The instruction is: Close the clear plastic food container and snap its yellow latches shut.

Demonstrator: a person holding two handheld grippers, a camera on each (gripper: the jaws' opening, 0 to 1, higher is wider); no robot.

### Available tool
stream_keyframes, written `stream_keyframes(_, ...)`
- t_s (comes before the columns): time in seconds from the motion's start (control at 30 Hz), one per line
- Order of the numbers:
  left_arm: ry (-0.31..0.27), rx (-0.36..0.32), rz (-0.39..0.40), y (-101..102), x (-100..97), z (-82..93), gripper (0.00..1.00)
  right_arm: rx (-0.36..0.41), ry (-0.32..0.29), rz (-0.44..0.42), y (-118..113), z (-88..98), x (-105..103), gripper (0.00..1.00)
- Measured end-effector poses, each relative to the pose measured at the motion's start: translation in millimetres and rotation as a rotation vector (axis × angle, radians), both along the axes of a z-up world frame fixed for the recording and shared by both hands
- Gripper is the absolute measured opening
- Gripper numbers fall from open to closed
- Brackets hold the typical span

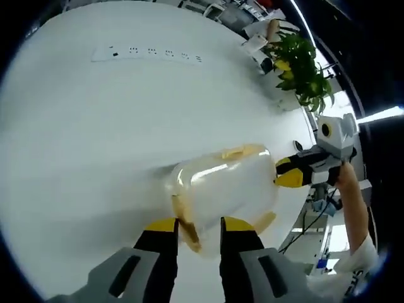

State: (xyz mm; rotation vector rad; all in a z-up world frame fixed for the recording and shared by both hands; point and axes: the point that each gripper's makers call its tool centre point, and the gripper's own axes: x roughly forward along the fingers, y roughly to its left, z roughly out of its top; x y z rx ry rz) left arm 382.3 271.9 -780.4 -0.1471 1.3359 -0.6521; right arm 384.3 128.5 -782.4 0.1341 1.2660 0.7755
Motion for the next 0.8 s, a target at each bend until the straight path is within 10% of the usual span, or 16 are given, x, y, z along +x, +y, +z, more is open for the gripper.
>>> stream_keyframes(0.3,-0.167,0.091,-0.176,1,6.1,3.3,0.20,-0.227,-0.194,0.242,3,7.3,2,0.19)
stream_keyframes(0.53,-0.314,0.182,-0.347,1,7.6,8.8,0.20,-0.308,-0.303,0.338,4,10.7,2,0.22)
stream_keyframes(0.8,-0.505,0.195,-0.468,1,5.1,15.0,0.20,-0.394,-0.476,0.632,12,15.7,-11,0.15)
